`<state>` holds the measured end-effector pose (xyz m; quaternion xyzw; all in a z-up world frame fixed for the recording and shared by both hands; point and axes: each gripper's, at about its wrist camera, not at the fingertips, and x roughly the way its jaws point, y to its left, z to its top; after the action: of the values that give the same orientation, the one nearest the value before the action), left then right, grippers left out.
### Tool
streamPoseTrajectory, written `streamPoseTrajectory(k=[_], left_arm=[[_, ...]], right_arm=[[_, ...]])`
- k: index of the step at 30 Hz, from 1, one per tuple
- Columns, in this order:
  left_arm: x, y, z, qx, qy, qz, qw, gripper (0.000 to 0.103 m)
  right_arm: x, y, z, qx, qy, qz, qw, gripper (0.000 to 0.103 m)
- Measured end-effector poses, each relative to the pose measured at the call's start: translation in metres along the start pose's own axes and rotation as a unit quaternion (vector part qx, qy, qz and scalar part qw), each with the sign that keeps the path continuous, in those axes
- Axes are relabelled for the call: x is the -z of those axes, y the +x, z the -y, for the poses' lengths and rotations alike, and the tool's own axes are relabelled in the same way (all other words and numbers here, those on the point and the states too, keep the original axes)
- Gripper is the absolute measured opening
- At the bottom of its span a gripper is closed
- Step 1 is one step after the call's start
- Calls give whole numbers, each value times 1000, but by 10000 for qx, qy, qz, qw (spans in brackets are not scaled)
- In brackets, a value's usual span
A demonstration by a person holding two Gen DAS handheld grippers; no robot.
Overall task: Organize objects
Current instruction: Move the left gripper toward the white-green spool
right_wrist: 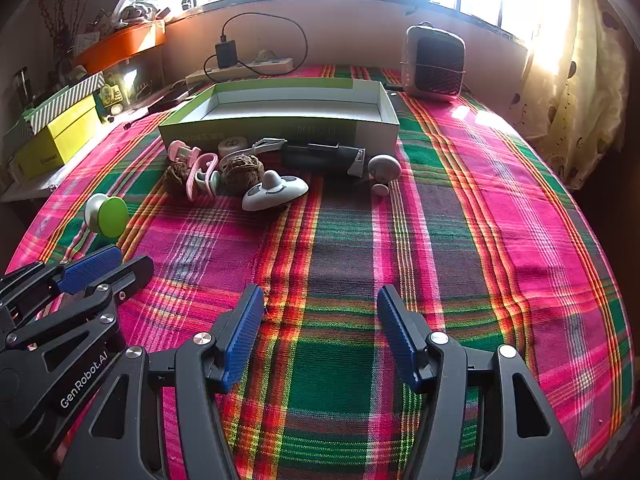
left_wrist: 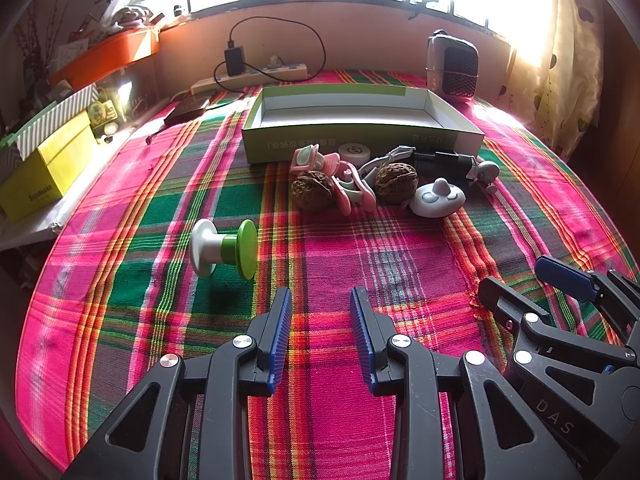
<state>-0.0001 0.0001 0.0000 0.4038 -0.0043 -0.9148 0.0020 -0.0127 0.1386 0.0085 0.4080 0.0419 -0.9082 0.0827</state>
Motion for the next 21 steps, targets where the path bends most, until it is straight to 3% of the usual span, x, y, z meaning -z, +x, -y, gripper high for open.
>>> streamPoseTrajectory(k=[21], left_arm=[[2,0,-2,55,55,-14,10000,28]], right_arm=[[1,-1,1,-56,-49,-20,10000,60]])
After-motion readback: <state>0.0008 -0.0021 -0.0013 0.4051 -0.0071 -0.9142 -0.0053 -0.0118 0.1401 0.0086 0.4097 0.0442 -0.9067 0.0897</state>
